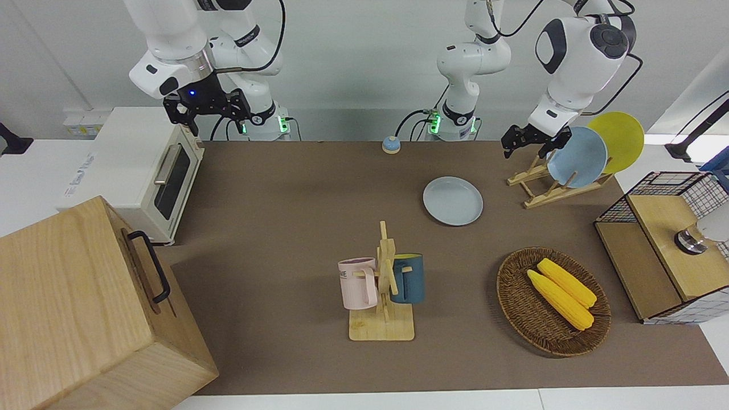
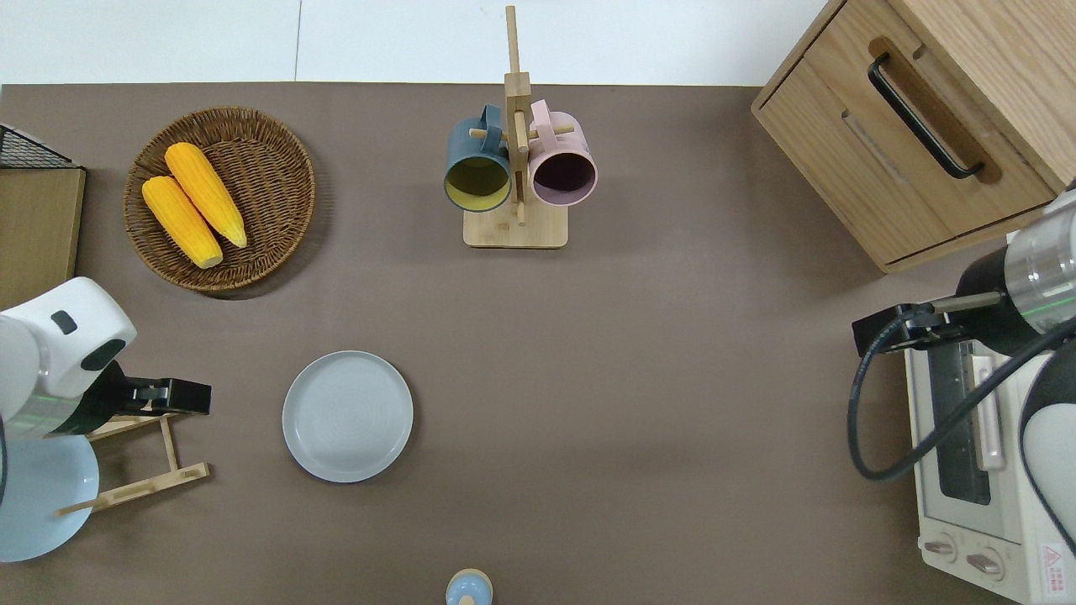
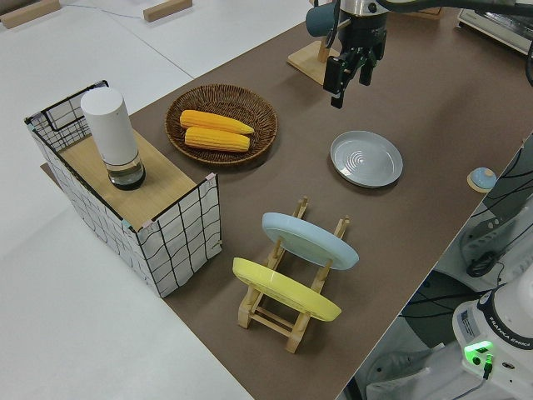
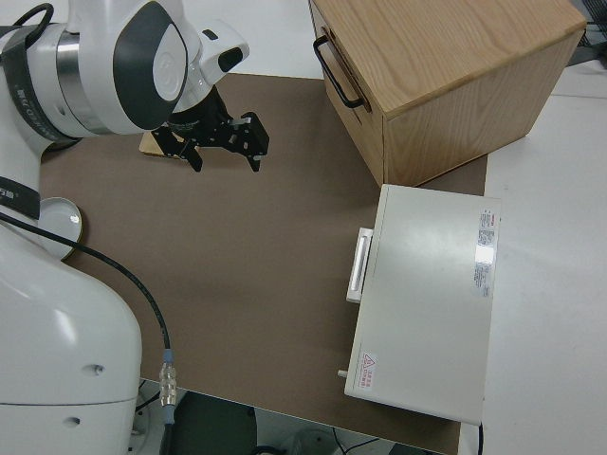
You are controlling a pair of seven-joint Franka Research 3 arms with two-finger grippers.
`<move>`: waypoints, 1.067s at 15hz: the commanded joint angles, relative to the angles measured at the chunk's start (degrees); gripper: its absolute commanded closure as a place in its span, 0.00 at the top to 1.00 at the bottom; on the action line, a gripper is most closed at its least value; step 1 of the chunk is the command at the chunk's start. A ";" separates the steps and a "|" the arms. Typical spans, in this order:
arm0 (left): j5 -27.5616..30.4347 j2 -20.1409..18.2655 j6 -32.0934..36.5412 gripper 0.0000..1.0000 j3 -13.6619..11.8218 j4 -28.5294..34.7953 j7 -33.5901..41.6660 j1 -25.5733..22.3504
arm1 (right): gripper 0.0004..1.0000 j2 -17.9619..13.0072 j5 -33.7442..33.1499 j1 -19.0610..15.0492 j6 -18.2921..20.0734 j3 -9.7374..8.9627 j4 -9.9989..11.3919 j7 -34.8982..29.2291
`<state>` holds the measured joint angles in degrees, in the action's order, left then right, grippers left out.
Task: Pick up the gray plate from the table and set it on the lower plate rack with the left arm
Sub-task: 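Grasp the rim of the gray plate with the left gripper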
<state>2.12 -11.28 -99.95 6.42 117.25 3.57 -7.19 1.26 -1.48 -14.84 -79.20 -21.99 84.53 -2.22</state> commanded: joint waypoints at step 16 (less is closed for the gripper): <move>4.65 -1.03 -38.29 0.99 0.78 29.96 -0.84 3.84 | 0.98 -0.12 -0.37 -1.33 0.62 -1.21 -0.42 -0.68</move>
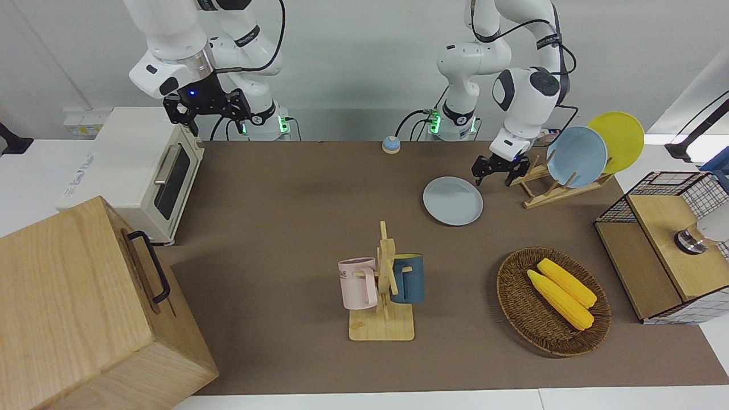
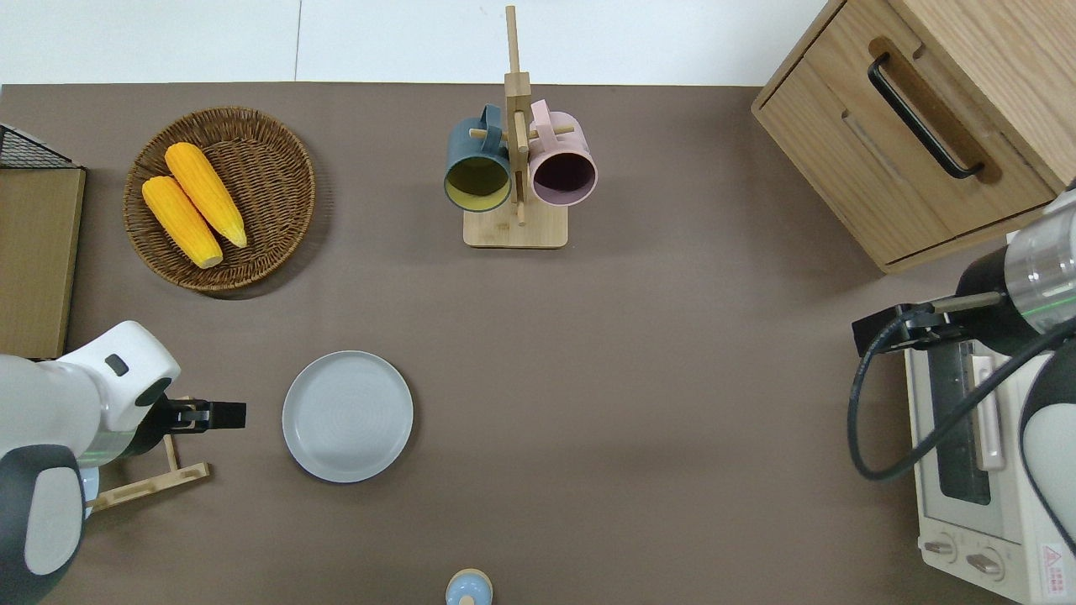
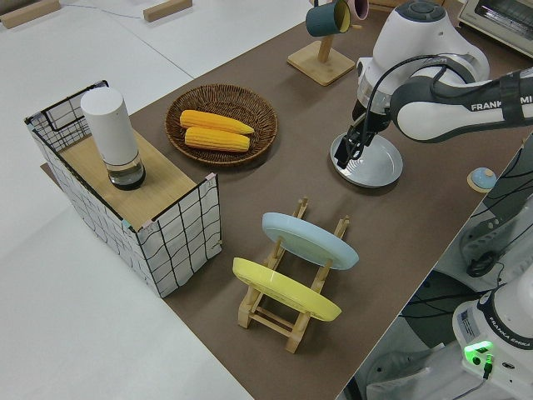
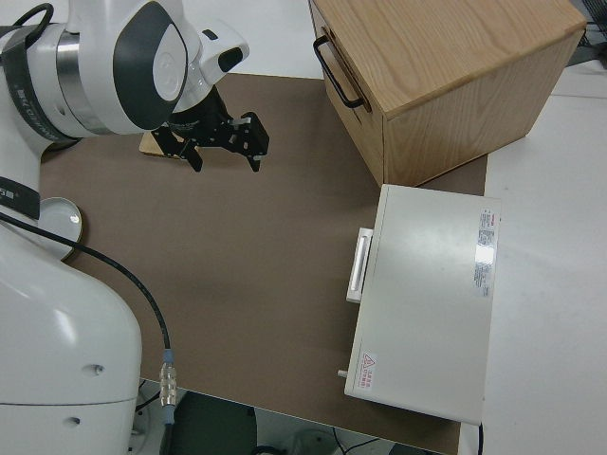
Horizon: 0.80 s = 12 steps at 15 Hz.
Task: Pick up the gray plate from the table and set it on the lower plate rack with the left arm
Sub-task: 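Grasp the rim of the gray plate with the left gripper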
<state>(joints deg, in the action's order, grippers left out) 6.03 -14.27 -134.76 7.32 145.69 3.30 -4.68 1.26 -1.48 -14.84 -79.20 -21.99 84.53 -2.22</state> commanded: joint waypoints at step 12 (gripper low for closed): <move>0.65 8.73 -7.36 0.99 -0.20 1.71 -0.48 2.66 | 0.98 -0.12 -0.37 -1.33 0.62 -1.13 -0.42 -0.68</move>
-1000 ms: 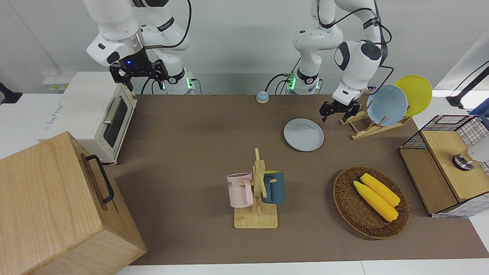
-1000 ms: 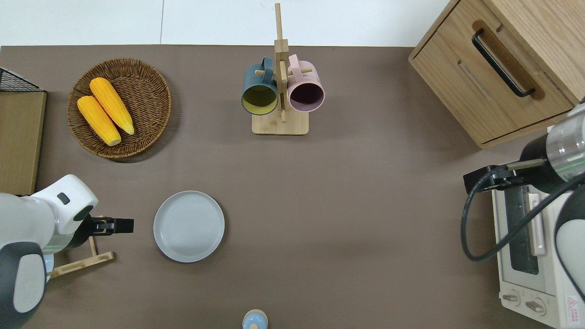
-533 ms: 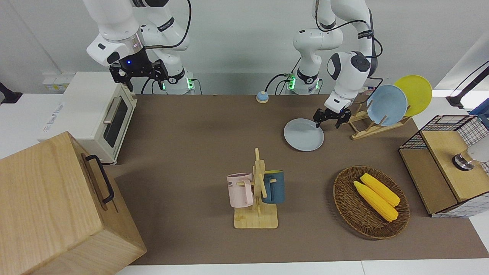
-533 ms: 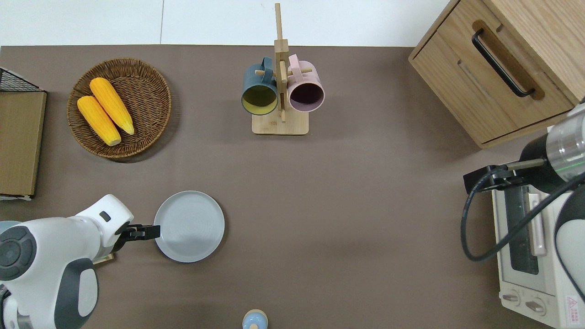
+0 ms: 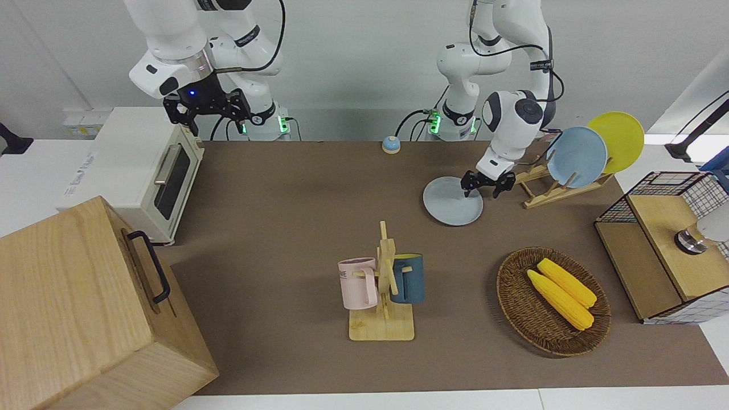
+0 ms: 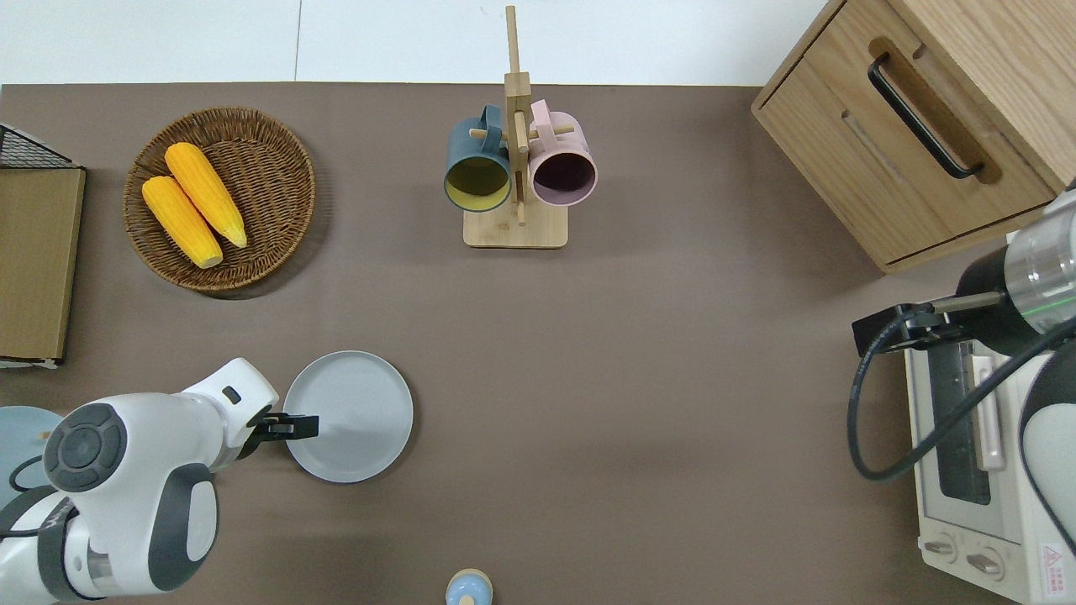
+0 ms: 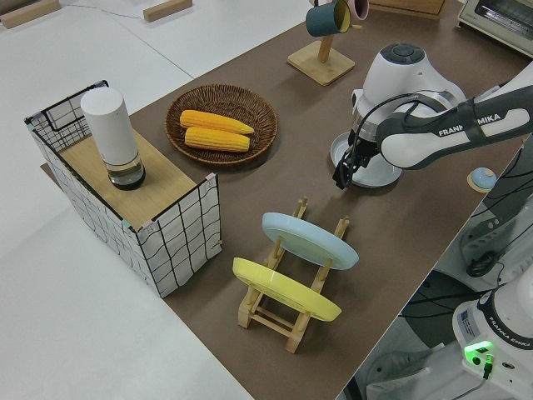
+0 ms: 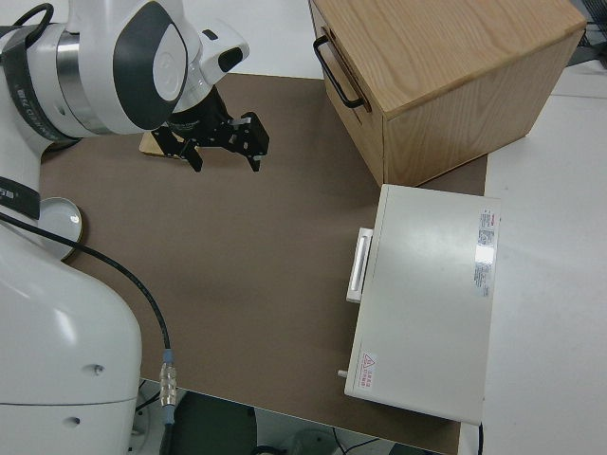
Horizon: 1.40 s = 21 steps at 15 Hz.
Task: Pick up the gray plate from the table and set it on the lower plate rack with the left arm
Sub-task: 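Grasp the rim of the gray plate with the left gripper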
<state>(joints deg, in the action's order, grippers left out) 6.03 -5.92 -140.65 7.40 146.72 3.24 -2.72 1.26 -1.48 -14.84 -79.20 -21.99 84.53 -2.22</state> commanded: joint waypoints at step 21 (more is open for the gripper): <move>0.56 -1.38 28.47 0.00 -1.51 -21.71 -0.42 -0.35 | 0.98 -0.12 -0.37 -1.33 0.62 -1.13 -0.33 -0.68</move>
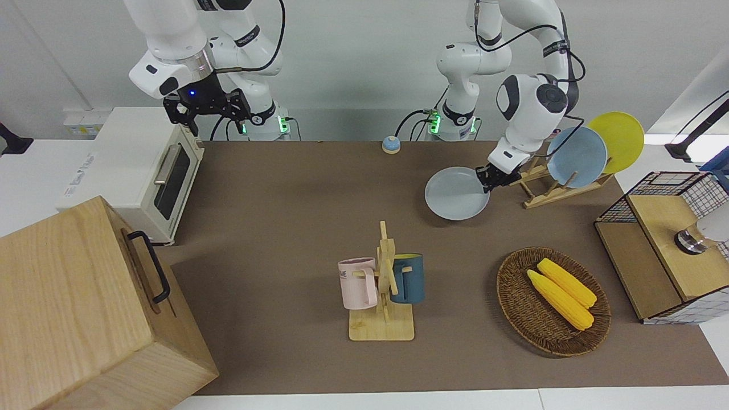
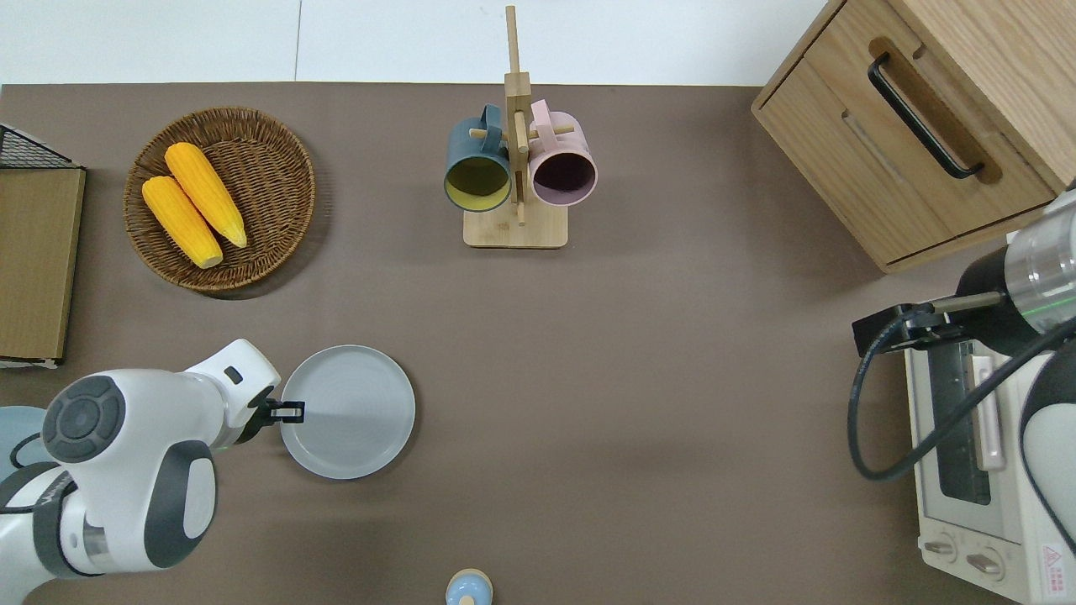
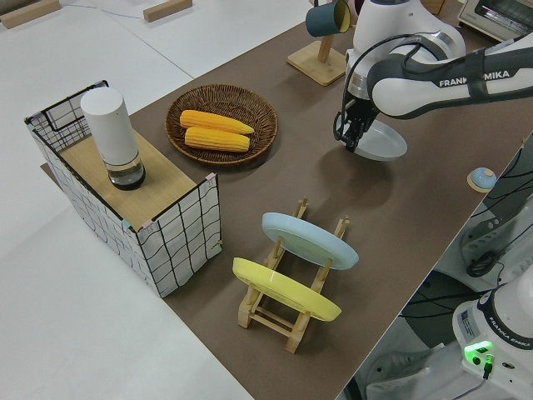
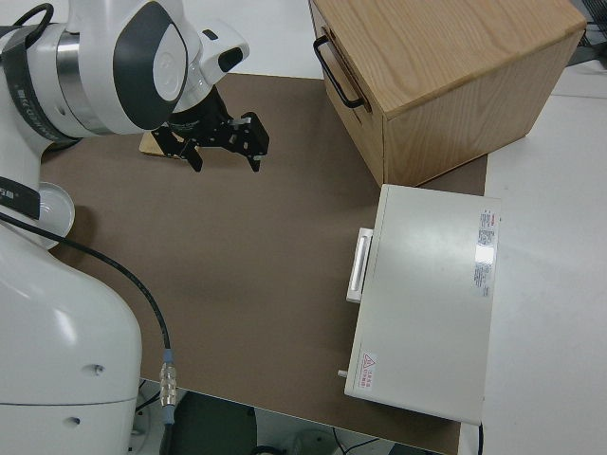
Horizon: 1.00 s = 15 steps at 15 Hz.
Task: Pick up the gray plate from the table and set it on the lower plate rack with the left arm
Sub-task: 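Lift the gray plate and carry it toward the wooden rack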
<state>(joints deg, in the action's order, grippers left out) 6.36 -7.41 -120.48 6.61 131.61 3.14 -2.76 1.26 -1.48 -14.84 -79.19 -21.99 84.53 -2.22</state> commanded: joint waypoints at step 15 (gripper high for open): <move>-22.50 1.26 28.01 0.00 1.30 -20.17 -6.11 0.65 | 0.98 -0.12 -0.37 -1.33 0.71 -1.21 -0.42 -0.68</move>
<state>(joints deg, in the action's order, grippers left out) -9.27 -7.22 -95.36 6.62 113.27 1.24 -2.63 1.26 -1.48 -14.84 -79.20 -21.99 84.53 -2.22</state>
